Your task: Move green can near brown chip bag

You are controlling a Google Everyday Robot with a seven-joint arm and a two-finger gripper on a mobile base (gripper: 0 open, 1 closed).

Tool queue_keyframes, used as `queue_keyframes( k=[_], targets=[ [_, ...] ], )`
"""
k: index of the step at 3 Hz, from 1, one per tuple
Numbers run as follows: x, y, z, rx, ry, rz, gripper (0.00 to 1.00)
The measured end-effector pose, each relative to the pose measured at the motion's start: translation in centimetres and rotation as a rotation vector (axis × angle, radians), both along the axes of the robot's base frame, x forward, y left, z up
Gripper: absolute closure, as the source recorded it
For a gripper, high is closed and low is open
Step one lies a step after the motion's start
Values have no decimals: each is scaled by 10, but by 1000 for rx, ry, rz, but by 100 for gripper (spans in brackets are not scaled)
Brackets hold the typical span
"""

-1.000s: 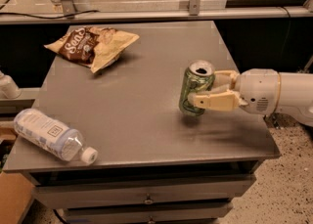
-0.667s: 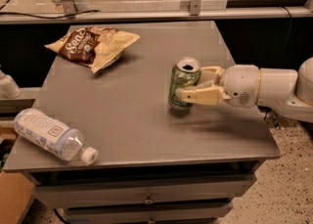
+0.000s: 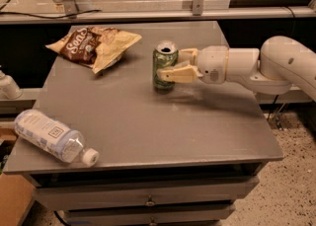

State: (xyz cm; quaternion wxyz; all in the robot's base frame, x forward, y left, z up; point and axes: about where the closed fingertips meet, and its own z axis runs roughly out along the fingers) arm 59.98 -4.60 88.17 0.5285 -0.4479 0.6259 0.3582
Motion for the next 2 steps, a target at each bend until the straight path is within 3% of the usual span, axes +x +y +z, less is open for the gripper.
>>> queue_keyframes(
  k=[2],
  targets=[
    [69,43,18,-18,-49,27,100]
  ],
)
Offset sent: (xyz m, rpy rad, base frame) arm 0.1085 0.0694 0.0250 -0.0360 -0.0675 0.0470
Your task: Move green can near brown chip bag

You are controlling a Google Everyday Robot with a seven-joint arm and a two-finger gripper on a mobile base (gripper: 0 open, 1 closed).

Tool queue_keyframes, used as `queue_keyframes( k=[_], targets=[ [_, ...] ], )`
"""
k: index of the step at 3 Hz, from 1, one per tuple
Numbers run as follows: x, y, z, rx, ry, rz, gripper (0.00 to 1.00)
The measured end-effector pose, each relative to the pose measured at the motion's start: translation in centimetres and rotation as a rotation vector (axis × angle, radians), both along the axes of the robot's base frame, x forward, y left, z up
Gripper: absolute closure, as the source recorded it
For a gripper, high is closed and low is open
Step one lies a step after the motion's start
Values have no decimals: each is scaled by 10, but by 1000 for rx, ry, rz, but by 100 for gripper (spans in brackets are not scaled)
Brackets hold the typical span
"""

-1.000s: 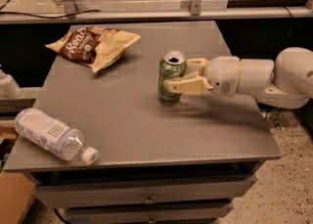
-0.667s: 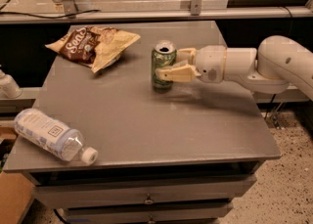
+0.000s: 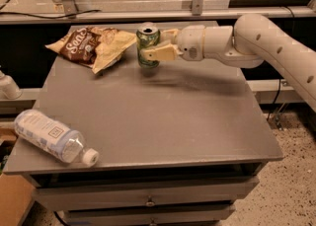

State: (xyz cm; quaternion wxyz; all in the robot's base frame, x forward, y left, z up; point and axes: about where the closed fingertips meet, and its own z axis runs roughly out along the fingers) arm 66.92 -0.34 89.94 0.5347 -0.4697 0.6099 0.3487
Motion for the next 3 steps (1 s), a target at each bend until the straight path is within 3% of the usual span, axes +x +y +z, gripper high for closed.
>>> queue_keyframes(
  k=[1,3],
  targets=[
    [15,25,-9,-13,15,22,100],
    [21,68,-31,-15,52,72,100]
  ],
)
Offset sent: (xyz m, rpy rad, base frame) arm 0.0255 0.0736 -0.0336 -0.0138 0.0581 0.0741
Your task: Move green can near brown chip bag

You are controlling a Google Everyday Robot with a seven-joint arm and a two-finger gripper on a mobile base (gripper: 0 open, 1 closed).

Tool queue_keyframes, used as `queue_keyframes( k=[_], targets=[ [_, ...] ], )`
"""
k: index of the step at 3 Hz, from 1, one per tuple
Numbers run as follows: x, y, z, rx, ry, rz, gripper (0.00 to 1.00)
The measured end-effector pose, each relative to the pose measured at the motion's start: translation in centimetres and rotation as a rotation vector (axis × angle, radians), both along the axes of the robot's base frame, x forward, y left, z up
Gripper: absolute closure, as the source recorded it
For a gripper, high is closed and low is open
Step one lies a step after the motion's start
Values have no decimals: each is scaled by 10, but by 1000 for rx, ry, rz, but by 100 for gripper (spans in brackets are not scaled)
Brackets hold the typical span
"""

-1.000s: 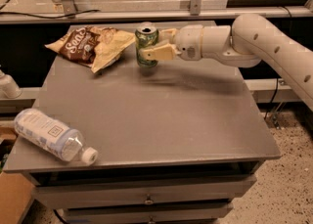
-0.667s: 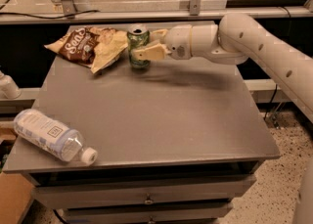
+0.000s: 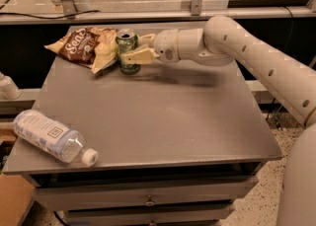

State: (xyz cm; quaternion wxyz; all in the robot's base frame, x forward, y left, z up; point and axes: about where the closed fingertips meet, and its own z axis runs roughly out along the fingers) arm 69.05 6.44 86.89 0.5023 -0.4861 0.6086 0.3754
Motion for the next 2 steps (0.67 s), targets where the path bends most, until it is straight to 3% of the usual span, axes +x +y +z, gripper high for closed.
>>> queue_keyframes(
  k=[1,2],
  targets=[
    [0,2,-2,0,4,3,100],
    [0,4,-9,-1,18,11,82]
  ],
)
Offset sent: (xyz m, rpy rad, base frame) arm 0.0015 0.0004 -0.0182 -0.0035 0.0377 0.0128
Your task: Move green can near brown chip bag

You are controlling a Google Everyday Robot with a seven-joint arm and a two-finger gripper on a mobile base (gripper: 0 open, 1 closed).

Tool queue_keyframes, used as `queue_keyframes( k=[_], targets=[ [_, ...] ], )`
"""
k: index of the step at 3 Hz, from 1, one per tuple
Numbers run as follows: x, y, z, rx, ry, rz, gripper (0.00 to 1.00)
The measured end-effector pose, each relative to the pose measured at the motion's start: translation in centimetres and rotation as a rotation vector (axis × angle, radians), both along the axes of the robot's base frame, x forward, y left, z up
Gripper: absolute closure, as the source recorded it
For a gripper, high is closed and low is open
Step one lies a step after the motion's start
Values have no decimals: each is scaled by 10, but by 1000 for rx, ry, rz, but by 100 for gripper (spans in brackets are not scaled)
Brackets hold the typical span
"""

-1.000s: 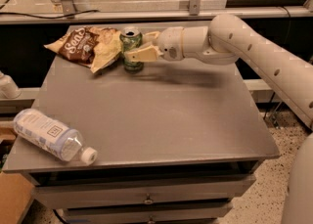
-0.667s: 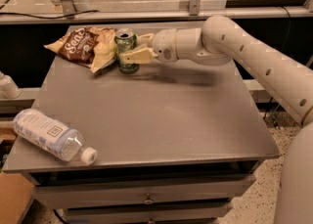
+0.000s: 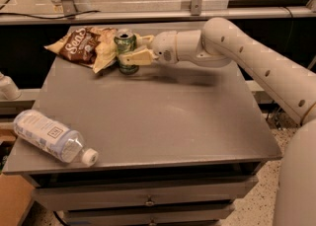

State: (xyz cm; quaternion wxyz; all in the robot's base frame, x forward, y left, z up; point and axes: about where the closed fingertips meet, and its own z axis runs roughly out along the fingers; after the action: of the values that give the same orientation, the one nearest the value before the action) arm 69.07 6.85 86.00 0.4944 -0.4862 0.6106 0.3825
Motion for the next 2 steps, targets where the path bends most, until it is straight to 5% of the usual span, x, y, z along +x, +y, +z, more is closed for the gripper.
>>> queue_keyframes(
  k=[2],
  targets=[
    [0,0,2,0,0,0,35]
  ],
)
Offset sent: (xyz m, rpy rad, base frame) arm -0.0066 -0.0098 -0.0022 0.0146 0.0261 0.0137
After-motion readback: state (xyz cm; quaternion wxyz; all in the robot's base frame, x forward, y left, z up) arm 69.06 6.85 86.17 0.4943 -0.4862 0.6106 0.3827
